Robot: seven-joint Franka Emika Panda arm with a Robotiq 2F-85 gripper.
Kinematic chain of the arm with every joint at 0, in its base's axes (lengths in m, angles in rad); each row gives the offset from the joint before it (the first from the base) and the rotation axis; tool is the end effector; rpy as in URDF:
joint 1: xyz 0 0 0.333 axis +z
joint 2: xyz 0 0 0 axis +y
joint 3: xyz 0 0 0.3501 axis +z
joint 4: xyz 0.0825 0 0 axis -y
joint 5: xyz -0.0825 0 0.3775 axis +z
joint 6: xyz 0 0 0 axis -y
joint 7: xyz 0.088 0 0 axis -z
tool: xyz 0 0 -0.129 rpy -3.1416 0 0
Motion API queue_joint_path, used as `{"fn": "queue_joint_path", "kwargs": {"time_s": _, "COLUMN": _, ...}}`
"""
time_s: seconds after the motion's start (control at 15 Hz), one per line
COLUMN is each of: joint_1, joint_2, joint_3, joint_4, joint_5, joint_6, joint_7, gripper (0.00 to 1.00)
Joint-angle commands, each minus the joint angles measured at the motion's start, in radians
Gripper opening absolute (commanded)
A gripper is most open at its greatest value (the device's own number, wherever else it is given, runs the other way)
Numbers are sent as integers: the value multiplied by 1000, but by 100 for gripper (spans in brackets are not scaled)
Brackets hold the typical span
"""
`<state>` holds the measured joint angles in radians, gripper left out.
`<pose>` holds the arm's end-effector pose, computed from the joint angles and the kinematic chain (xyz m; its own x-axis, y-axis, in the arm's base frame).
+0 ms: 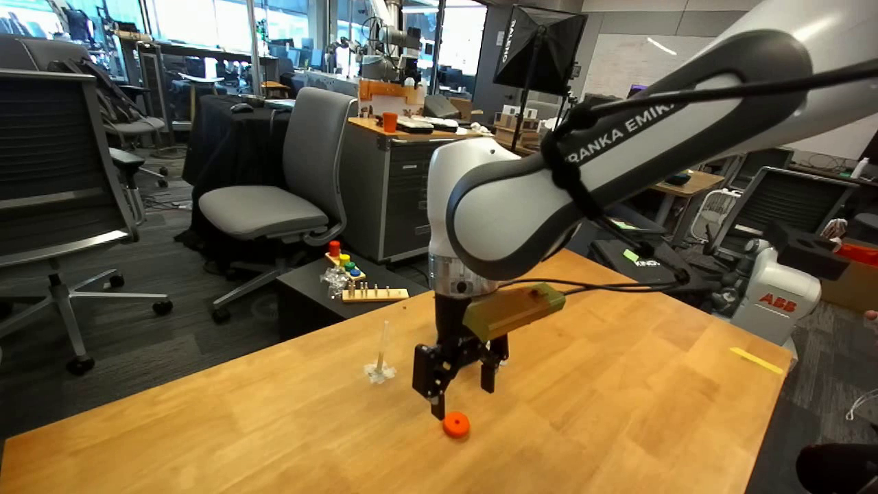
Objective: Put all the blocks and rings in the cup
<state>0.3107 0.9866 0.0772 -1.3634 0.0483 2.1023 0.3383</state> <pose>0.6676 0.2653 0.1058 0.9645 -0.0049 -0.2641 -0.0082 -0.9999 -0.0116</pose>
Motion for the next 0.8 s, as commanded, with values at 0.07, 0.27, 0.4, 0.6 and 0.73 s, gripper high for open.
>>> {"fn": "queue_joint_path", "kwargs": {"time_s": 0.07, "joint_1": 29, "joint_2": 90, "joint_3": 4, "joint_4": 123, "joint_5": -14, "joint_6": -58, "joint_7": -10, "gripper": 100}}
{"fn": "queue_joint_path", "kwargs": {"time_s": 0.27, "joint_1": 43, "joint_2": 117, "joint_3": 0, "joint_4": 167, "joint_5": -21, "joint_6": -77, "joint_7": -12, "gripper": 100}}
{"fn": "queue_joint_path", "kwargs": {"time_s": 0.4, "joint_1": 47, "joint_2": 128, "joint_3": -2, "joint_4": 191, "joint_5": -23, "joint_6": -97, "joint_7": -11, "gripper": 100}}
{"fn": "queue_joint_path", "kwargs": {"time_s": 0.6, "joint_1": 42, "joint_2": 139, "joint_3": -5, "joint_4": 216, "joint_5": -20, "joint_6": -125, "joint_7": -9, "gripper": 100}}
{"fn": "queue_joint_path", "kwargs": {"time_s": 0.73, "joint_1": 39, "joint_2": 146, "joint_3": -9, "joint_4": 228, "joint_5": -19, "joint_6": -141, "joint_7": -8, "gripper": 100}}
